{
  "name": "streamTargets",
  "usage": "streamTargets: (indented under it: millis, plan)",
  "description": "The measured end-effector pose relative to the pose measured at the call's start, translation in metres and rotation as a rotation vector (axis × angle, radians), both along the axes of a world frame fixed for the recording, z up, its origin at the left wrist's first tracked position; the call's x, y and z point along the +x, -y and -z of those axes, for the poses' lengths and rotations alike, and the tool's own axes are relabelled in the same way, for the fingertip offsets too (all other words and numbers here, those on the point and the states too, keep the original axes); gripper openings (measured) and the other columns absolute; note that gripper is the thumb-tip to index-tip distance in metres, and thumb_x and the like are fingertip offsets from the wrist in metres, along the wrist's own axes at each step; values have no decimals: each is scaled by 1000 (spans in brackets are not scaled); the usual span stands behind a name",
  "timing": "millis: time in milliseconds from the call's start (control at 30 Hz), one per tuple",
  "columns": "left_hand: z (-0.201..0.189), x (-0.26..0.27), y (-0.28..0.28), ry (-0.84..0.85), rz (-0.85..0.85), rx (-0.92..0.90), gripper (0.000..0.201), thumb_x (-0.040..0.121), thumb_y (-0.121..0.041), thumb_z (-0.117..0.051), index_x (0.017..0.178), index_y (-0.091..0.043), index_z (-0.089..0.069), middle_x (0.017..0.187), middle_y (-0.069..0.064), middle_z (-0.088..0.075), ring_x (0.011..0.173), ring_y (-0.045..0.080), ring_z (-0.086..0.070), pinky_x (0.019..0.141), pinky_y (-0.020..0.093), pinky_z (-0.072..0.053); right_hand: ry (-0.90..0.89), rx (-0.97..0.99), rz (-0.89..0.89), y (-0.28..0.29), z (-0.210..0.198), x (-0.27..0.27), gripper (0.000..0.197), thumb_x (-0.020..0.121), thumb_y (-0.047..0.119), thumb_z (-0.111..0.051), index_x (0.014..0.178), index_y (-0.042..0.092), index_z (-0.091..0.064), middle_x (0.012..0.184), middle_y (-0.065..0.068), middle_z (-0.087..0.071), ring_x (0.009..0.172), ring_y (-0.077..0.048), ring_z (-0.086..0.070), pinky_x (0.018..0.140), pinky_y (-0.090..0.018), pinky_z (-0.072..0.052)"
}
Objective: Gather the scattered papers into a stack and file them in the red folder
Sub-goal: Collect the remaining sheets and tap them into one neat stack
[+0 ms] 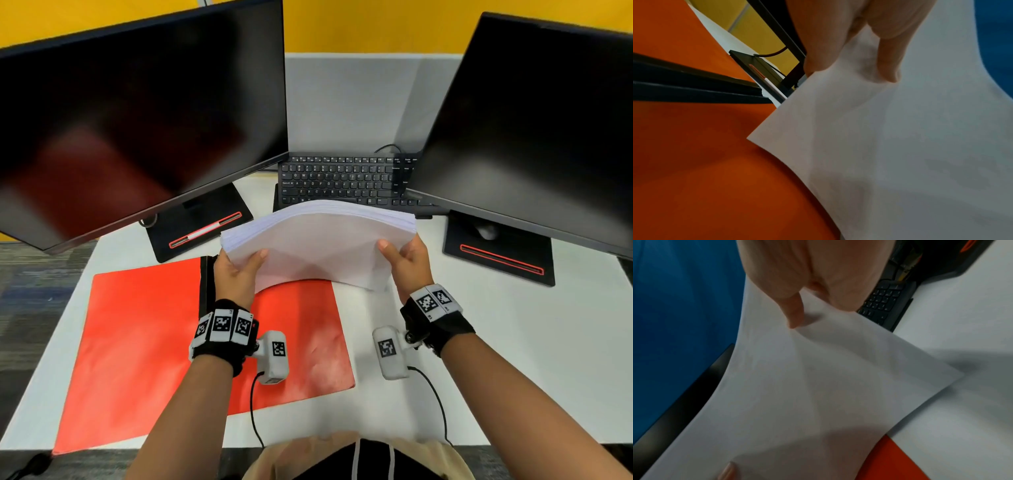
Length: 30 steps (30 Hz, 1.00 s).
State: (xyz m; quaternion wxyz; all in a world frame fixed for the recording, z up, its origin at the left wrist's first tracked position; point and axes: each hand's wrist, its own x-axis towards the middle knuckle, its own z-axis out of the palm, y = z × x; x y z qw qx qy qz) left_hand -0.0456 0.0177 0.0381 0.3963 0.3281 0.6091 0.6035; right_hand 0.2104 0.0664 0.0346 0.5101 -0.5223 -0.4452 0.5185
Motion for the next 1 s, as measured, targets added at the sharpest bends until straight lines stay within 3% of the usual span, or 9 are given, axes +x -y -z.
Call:
streamTargets:
  millis: [100,200,333,567,667,767,833,900,1000]
  plan:
    - [8,-2,5,31,-11,-38,49,79,5,-67,126,1,-52,121,19,-63,110,30,-63,97,40,-51,7,-27,-35,2,4,3,59,73,8,-62,129,0,-44,118,-15,-61,113,-32,-59,102,-48,-45]
    - [14,-3,5,53,-6,-80,57,76,9,-69,129,-1,-49,123,20,-61,112,30,-61,98,43,-49,36,-73,-30,2,8,4,70,69,7,-65,133,2,-37,119,-12,-60,112,-28,-58,103,-47,-45]
    - [15,-6,-1,66,5,-99,53,77,8,-67,127,0,-51,122,22,-62,111,32,-61,99,47,-48,43,-72,-16,0,12,0,61,73,11,-61,130,6,-42,121,-14,-59,117,-34,-56,105,-53,-42]
    - [17,-9,5,72,25,-66,51,79,9,-65,126,-2,-50,117,16,-63,105,26,-62,94,37,-48,36,-51,-60,7,16,1,56,75,12,-63,128,3,-47,123,-18,-62,114,-31,-60,102,-53,-45]
    - [17,-12,5,68,53,-65,51,79,8,-65,126,-4,-50,113,11,-64,101,18,-63,89,29,-52,66,13,-69,4,-3,5,45,72,6,-71,113,14,-54,107,-3,-66,99,-11,-64,91,-35,-51]
    - [16,-13,5,83,74,-66,52,79,9,-64,128,-3,-50,111,8,-65,101,16,-64,86,26,-53,441,276,-145,-8,-52,12,46,68,16,-81,102,28,-52,91,13,-62,85,5,-59,85,-11,-43]
    - [18,-15,5,91,80,-69,52,79,9,-64,128,0,-50,113,10,-65,103,20,-64,90,32,-51,839,308,-342,-14,-92,6,49,69,33,-81,109,31,-52,89,14,-66,85,-6,-62,84,-22,-47]
    - [20,-16,6,91,77,-72,52,79,9,-65,128,1,-49,116,14,-64,105,24,-64,93,36,-50,1302,266,-588,-15,-120,-16,63,69,49,-75,123,32,-47,107,10,-67,98,-18,-63,85,-32,-48]
    - [21,-17,7,87,85,-65,52,76,7,-70,124,-3,-53,117,16,-65,107,27,-63,95,39,-50,1546,334,-801,-15,-127,-66,70,74,52,-69,132,29,-39,123,0,-62,110,-25,-61,86,-36,-47]
